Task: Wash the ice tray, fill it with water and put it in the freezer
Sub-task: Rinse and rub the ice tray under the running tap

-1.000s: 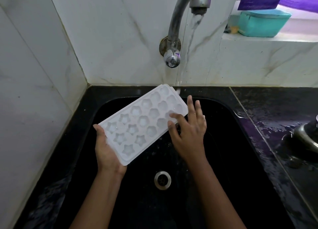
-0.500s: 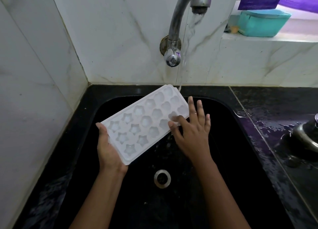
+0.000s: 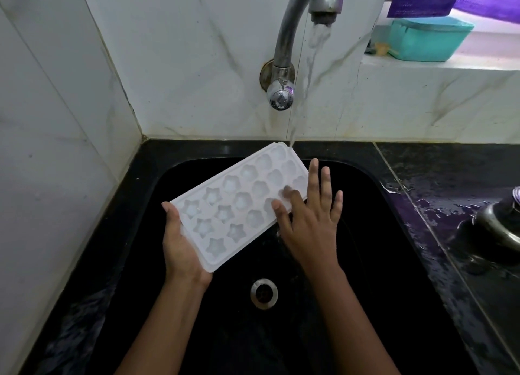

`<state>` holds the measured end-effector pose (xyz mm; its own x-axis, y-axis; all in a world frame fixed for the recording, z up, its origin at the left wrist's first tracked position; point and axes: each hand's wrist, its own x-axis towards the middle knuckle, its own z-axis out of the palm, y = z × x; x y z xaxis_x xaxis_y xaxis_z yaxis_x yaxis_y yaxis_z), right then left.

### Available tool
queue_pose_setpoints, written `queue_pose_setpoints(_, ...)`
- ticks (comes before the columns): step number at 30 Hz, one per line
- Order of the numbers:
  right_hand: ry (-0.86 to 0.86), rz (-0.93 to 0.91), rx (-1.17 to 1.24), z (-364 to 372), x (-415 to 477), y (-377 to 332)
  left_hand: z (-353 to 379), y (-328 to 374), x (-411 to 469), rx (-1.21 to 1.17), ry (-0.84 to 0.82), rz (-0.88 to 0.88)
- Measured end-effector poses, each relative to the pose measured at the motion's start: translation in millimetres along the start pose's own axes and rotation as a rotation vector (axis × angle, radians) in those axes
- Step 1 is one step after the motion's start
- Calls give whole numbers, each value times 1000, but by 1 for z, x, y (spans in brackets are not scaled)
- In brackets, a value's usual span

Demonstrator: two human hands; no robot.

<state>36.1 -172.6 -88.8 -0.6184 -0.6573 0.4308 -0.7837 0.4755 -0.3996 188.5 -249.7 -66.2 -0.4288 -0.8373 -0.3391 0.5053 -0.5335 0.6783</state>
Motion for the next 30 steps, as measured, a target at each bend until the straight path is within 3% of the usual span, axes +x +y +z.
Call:
queue_pose_setpoints(6,-131,-38,140,-2,3,-3,-1,3,-1,-14,11,62)
queue_pose_setpoints(12,-4,11,-11,-1,1,0,2,-2,-1,-11,-8,-17)
queue_pose_setpoints(18,-162,-59,133,-4,2,-2,-1,3,0,-25,32,59)
queue_pose_setpoints(23,-19,5,17,-4,1,3,1,0,0,15,-9,-28)
queue_pose_setpoints(30,-161,-67,154,-3,2,-4,-5,8,1,3,36,66)
